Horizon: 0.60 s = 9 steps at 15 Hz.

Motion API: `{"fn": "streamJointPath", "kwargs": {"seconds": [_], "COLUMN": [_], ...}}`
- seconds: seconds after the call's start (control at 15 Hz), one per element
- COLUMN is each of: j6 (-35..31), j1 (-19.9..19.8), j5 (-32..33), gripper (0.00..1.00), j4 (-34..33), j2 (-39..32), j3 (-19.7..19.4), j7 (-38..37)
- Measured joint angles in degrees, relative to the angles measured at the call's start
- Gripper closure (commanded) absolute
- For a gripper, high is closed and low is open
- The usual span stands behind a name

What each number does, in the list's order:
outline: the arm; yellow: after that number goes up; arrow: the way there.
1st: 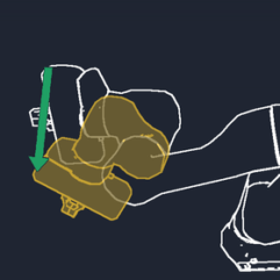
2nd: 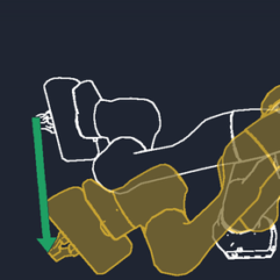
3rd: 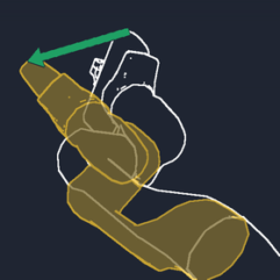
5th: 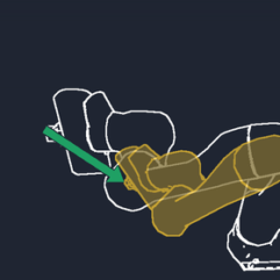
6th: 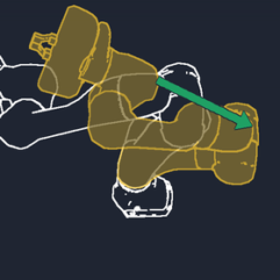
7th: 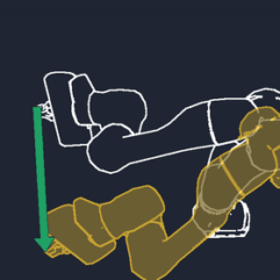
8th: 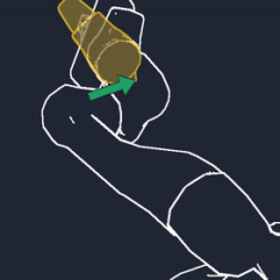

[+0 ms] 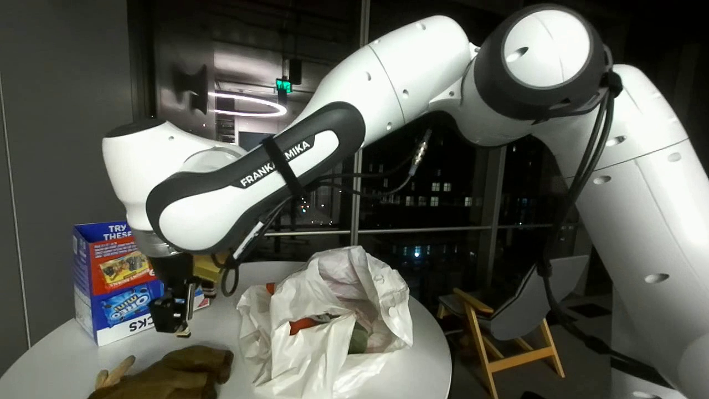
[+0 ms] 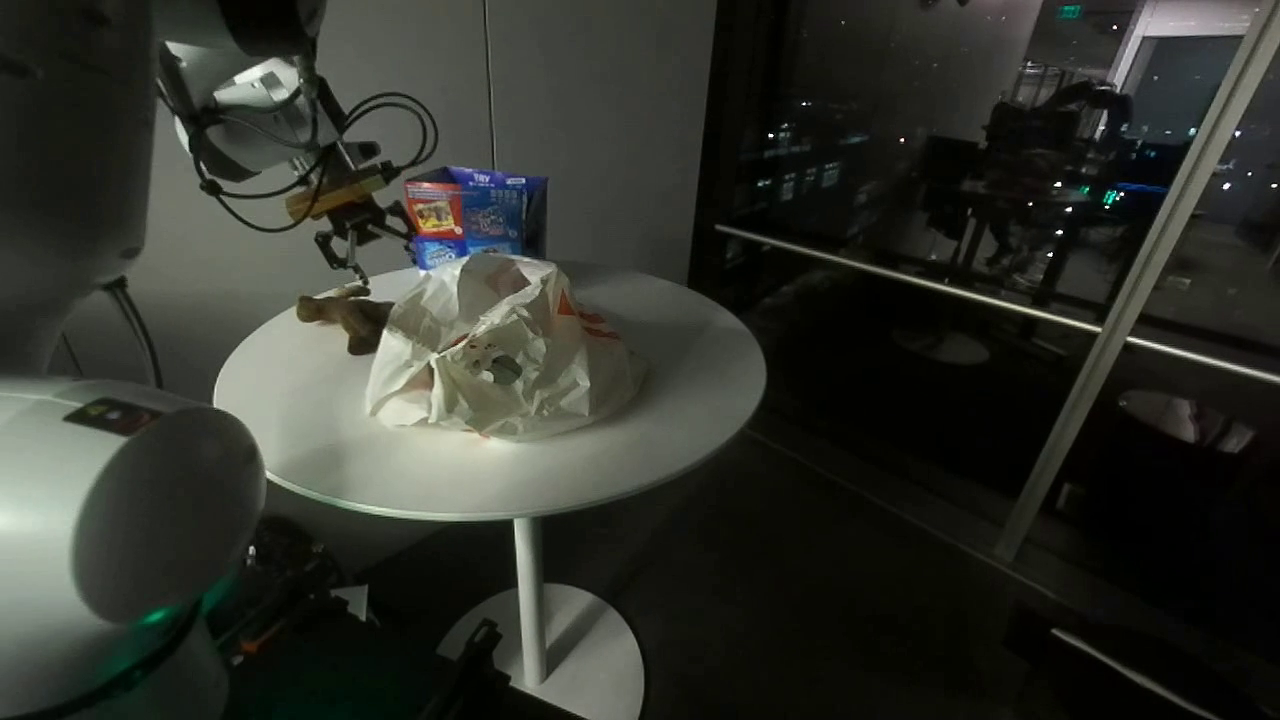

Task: Remove the moose, radish and eraser from the plastic bag and place them on the table.

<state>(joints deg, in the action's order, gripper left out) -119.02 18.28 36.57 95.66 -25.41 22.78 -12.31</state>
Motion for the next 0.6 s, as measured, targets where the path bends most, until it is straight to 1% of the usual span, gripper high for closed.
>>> {"fn": "streamJointPath", "kwargs": {"seconds": [0.13, 0.27, 0.4, 0.6], "j6": [6.39, 13.18, 18.26, 23.2], "j1": [2.3, 3.06, 3.02, 1.98], "j5": [-1.73, -4.19, -6.36, -8.38], "gripper": [0.0, 0.0, 0.0, 0.0], "j4": [-0.27, -0.35, -0.24, 1.0], "j2": [2.89, 5.45, 7.74, 11.23], "j3": [-3.14, -5.13, -7.09, -10.02], "j7": [-0.44, -1.4, -3.13, -6.71]}}
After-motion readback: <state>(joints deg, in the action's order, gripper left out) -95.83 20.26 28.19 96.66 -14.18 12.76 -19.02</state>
